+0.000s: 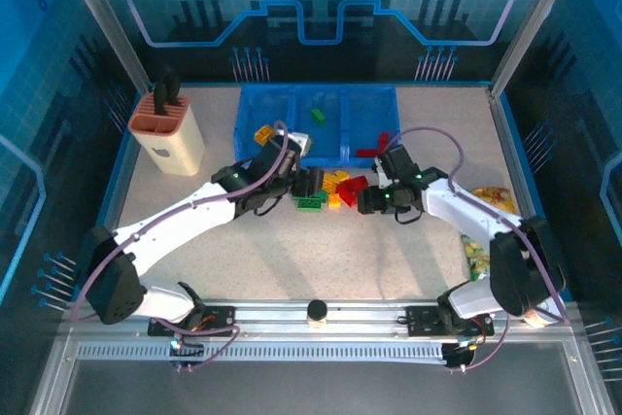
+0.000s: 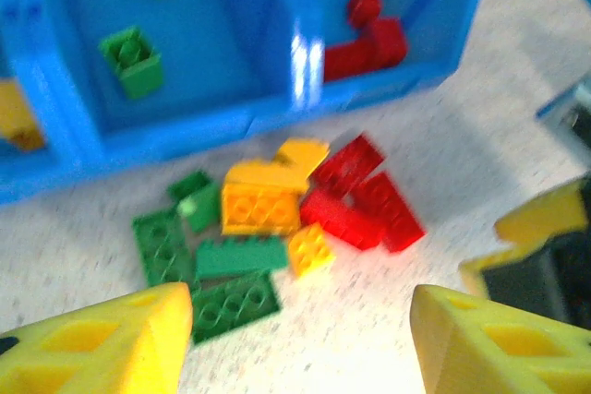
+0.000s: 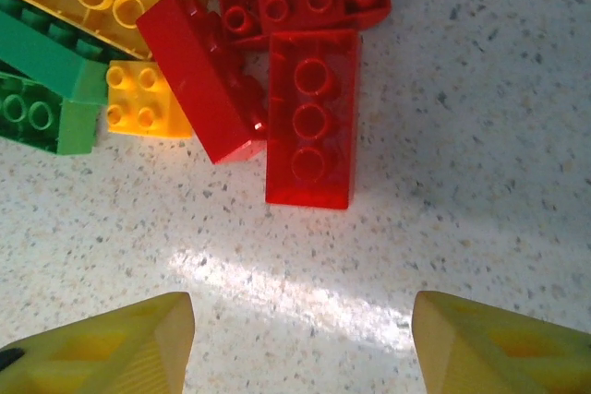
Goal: Sort the legos into containers by color
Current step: Pick up the lego from the center of the table.
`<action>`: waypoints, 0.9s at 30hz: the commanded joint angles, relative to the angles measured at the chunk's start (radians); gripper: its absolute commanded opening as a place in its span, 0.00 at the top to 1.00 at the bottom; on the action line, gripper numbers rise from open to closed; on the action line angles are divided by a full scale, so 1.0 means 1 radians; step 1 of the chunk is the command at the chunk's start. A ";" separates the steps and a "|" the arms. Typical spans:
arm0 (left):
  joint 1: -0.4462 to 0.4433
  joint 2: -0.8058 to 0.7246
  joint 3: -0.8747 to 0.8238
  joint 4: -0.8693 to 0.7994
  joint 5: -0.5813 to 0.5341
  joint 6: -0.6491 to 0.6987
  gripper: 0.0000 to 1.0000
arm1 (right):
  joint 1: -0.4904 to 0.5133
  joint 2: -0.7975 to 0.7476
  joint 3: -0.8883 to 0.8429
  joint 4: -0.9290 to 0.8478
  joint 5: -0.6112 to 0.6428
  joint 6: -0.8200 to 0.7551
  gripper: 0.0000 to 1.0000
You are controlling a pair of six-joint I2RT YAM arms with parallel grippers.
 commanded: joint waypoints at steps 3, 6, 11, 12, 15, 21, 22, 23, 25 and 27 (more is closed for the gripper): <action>0.003 -0.170 -0.148 0.003 -0.068 -0.084 0.36 | 0.054 0.114 0.097 -0.057 0.077 -0.044 0.34; 0.004 -0.235 -0.226 -0.002 -0.077 -0.118 0.37 | 0.062 0.163 0.109 -0.044 0.083 -0.051 0.34; 0.003 -0.317 -0.324 -0.031 -0.091 -0.161 0.37 | 0.063 0.241 0.142 -0.052 0.113 -0.061 0.34; 0.003 -0.338 -0.341 -0.035 -0.095 -0.169 0.37 | 0.063 0.253 0.146 -0.052 0.120 -0.060 0.35; 0.003 -0.396 -0.382 -0.060 -0.113 -0.182 0.37 | 0.064 0.290 0.156 -0.047 0.118 -0.064 0.35; 0.004 -0.475 -0.423 -0.107 -0.143 -0.196 0.38 | 0.066 0.327 0.171 -0.042 0.144 -0.054 0.46; 0.005 -0.484 -0.428 -0.110 -0.146 -0.197 0.38 | 0.065 0.326 0.172 -0.043 0.152 -0.053 0.48; 0.005 -0.491 -0.432 -0.113 -0.149 -0.198 0.38 | 0.066 0.324 0.173 -0.044 0.157 -0.052 0.53; 0.005 -0.501 -0.438 -0.114 -0.153 -0.199 0.38 | 0.066 0.319 0.173 -0.042 0.160 -0.055 0.61; 0.006 -0.504 -0.441 -0.114 -0.157 -0.198 0.38 | 0.068 0.309 0.170 -0.045 0.174 -0.054 0.67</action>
